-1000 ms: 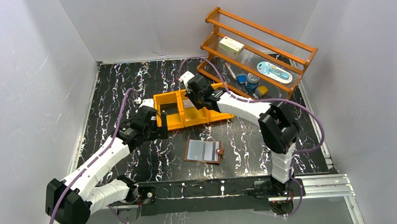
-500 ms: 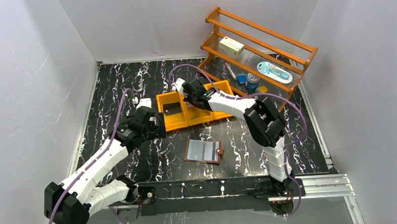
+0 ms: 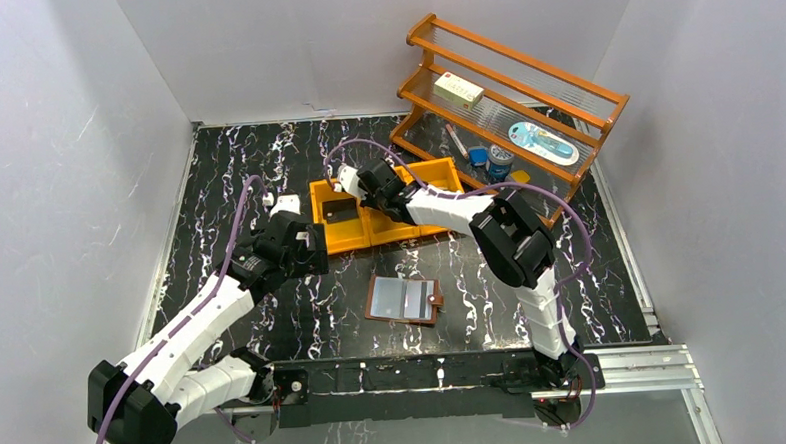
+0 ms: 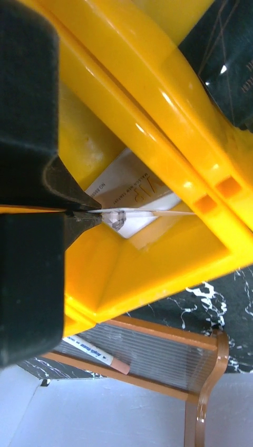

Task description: Take the credit cards out of the card holder

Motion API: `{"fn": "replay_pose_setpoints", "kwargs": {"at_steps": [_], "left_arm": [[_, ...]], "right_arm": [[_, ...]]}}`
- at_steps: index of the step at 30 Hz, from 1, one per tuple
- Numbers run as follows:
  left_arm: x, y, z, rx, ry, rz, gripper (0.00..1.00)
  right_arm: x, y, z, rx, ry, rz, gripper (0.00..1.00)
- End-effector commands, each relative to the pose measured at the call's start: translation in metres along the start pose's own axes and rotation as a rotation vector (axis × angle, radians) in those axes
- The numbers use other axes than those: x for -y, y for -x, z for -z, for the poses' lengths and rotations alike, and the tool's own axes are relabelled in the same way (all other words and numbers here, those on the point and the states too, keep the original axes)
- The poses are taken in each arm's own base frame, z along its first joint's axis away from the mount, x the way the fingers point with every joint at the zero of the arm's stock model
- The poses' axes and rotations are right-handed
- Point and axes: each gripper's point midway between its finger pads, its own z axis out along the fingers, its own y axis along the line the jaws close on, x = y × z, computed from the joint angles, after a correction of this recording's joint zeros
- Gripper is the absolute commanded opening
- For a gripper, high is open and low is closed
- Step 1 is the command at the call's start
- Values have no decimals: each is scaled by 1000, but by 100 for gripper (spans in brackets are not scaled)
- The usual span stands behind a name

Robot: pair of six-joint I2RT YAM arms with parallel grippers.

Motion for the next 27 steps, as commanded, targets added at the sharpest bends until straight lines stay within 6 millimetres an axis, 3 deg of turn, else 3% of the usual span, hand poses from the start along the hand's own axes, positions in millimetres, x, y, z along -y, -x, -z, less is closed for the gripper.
{"fn": "replay_pose_setpoints", "kwargs": {"at_steps": [1, 4, 8, 20, 23, 27], "left_arm": [[-6, -1, 0, -7, 26, -13, 98], [-5, -2, 0, -12, 24, -16, 98], [-5, -4, -2, -21, 23, -20, 98], [-3, -6, -4, -33, 20, -26, 98], [-3, -5, -3, -31, 19, -26, 98], [-2, -6, -3, -34, 12, -26, 98]], "right_arm": [[-5, 11, -1, 48, 19, 39, 10], [-8, 7, 0, 39, 29, 35, 16], [-9, 7, 1, 40, 38, 28, 34], [-1, 10, 7, 43, 6, -29, 37], [11, 24, 23, 79, -11, -103, 38], [32, 50, 64, 167, -23, -310, 39]]}}
